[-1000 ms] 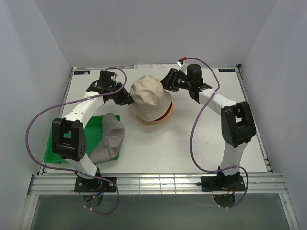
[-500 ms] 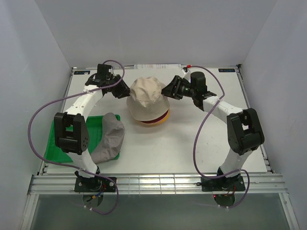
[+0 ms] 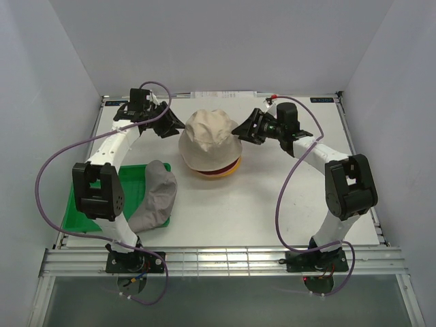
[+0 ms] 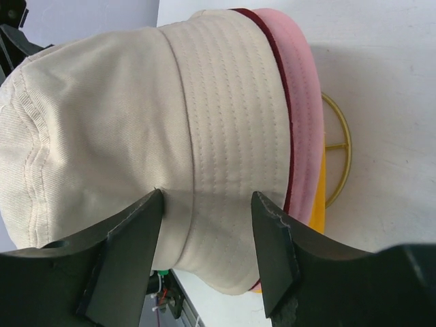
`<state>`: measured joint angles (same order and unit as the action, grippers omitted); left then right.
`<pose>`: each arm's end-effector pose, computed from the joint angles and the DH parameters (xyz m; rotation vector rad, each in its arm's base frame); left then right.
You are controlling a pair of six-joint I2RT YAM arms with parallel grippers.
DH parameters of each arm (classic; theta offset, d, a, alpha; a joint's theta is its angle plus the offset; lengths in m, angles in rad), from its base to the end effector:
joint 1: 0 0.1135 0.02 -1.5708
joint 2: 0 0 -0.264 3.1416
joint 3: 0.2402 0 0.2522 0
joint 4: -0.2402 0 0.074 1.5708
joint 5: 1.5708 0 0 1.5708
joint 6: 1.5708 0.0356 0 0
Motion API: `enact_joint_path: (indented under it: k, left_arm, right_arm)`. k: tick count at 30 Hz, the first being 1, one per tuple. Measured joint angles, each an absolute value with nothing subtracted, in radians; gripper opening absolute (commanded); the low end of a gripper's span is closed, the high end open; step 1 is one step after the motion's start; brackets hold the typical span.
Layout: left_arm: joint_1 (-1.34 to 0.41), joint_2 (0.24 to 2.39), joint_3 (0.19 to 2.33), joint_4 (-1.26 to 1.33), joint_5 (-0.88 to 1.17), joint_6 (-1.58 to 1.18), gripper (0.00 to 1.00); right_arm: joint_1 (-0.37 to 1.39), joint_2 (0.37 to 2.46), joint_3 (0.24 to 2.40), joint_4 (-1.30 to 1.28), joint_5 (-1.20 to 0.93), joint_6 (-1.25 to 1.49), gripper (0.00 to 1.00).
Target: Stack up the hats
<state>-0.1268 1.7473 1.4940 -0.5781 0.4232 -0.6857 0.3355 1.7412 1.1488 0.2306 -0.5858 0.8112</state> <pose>0.3853 -0.0639 0.2914 -0.4867 2.4464 -0.8712 0.3697 0.1498 0.2500 0.0684 2.1053 1.2951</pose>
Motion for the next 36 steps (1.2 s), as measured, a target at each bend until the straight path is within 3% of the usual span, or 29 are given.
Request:
enact_joint_path:
  k: [11, 36]
  left_arm:
    - [-0.041, 1.634, 1.332, -0.576, 0.478, -0.646, 0.56]
    - [-0.037, 1.633, 1.132, -0.348, 0.604, -0.767, 0.56]
  right_arm:
    - [0.271, 1.741, 1.122, 0.213, -0.629, 0.835, 0.60]
    - [0.277, 1.743, 0.981, 0.431, -0.689, 1.016, 0.57]
